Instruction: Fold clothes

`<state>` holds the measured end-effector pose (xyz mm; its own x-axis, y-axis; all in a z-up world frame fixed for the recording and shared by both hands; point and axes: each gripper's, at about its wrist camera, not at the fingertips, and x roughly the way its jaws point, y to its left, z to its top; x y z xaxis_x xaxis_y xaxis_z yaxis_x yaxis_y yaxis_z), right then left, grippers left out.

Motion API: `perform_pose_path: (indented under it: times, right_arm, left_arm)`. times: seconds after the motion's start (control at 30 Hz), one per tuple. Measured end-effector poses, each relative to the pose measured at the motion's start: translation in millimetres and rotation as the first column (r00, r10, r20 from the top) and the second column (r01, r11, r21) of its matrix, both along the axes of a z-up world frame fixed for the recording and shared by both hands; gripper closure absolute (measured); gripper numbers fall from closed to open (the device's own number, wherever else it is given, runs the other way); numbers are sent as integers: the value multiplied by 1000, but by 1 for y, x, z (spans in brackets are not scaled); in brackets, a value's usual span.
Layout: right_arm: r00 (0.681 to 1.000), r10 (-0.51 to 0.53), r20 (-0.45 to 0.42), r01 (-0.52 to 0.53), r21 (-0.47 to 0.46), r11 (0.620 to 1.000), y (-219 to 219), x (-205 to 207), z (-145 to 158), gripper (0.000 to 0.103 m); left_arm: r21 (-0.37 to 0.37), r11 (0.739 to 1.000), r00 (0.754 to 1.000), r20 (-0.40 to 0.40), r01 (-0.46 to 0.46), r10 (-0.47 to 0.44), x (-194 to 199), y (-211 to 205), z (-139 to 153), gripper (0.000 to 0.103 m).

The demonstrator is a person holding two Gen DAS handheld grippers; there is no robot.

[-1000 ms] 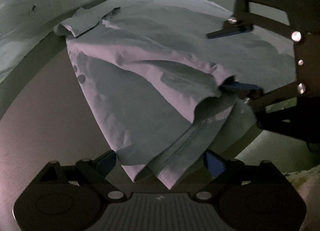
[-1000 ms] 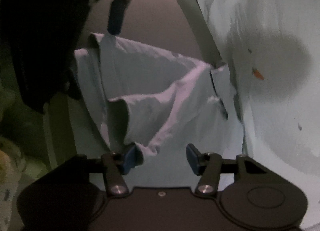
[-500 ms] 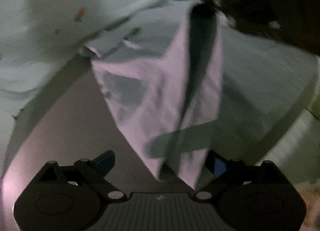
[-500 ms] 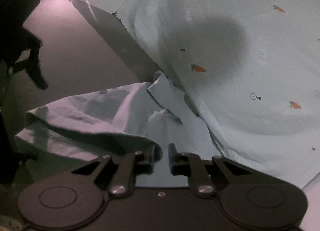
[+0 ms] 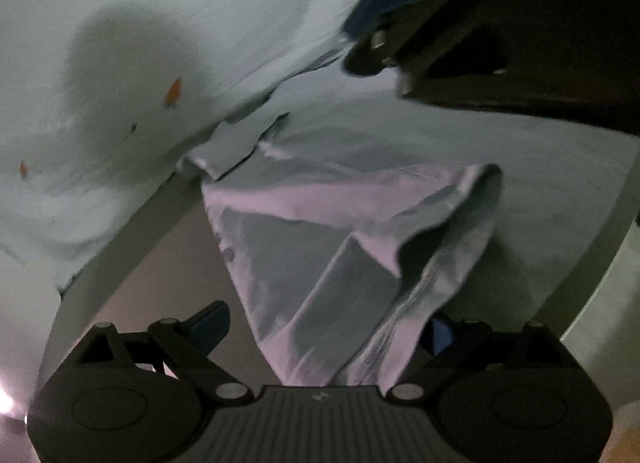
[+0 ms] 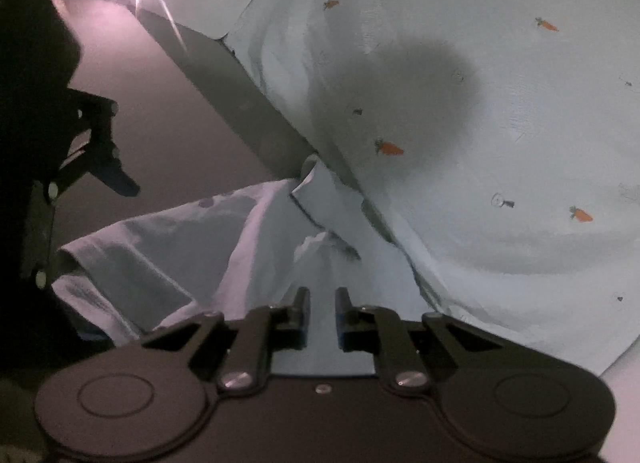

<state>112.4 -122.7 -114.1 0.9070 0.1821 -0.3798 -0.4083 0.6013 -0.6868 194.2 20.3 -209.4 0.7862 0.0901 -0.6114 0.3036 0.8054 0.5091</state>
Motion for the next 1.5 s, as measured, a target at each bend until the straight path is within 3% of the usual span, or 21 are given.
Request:
perform_pose_path:
  times: [0.17,0.33,0.57,0.73,0.77,0.83,0.87,1.0,1.13,1.3,1.5]
  right_arm:
    - [988,13,-153,-15,-13,1000,-6,-2,-15,73]
    - [970,65,-233,-93,-113,989,-5,-11,-40,63]
    - [979,119,-164,-169,-342,924,5,-15,-75,62]
    - [983,143,-113,-175,-370,912,11,-13,-78,63]
    - [984,150,-92,-174,-380,908,12,-13,-78,70]
    - [988,144,-63,-157,-356,921,13,-10,-72,91]
    - [989,136,-51,-146,-332,932,13,-8,-66,93]
    - [996,79,-50,-85,-133,987,3,-2,-31,93]
    - [996,31,-87,-29,22,999,-8,7,-7,94]
    - [997,28,-79,-26,16,1000,-6,7,-6,94]
    - [994,31,-105,-27,32,999,-7,-4,-5,94]
  left_arm:
    - [2,999,999,-9,-33,33,0,5,-2,7]
    - [1,997,997,-10,-80,80,-1,13,1,7]
    - [26,994,994,-6,-105,105,-4,19,0,7]
    - [36,995,996,4,-89,89,-2,17,-1,7]
    - [35,996,996,6,-84,84,-2,16,-1,7]
    - [11,997,997,4,-73,73,0,14,1,6]
    - [-9,997,997,-5,-82,82,1,15,2,6]
    - [-43,993,994,-15,-107,106,4,19,3,6]
    - [-22,995,995,-7,-100,100,1,18,0,6]
    - [-14,994,990,81,-111,112,-2,17,5,6]
    - [103,973,949,266,-205,172,-14,34,11,5]
